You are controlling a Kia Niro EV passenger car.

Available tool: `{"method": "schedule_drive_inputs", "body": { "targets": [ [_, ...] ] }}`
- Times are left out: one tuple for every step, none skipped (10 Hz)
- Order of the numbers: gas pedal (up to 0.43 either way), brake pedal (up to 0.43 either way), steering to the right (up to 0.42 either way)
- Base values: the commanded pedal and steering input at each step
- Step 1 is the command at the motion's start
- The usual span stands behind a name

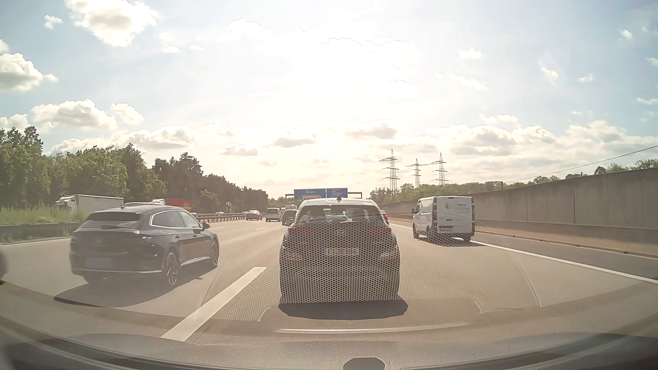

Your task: Follow the waypoints while adhering to traffic rules and regulations

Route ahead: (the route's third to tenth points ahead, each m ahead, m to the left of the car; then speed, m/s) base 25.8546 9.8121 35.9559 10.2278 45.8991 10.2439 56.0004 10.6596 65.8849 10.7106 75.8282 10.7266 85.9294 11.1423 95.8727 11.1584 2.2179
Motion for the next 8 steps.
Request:
{"method": "schedule_drive_inputs", "body": {
  "targets": [
    [0.11,0.0,-0.011],
    [0.11,0.0,-0.011],
    [0.11,0.0,-0.011],
    [0.11,0.0,-0.011],
    [0.11,0.0,-0.011],
    [0.11,0.0,-0.011],
    [0.11,0.0,-0.009],
    [0.11,0.0,-0.009]
  ]
}}
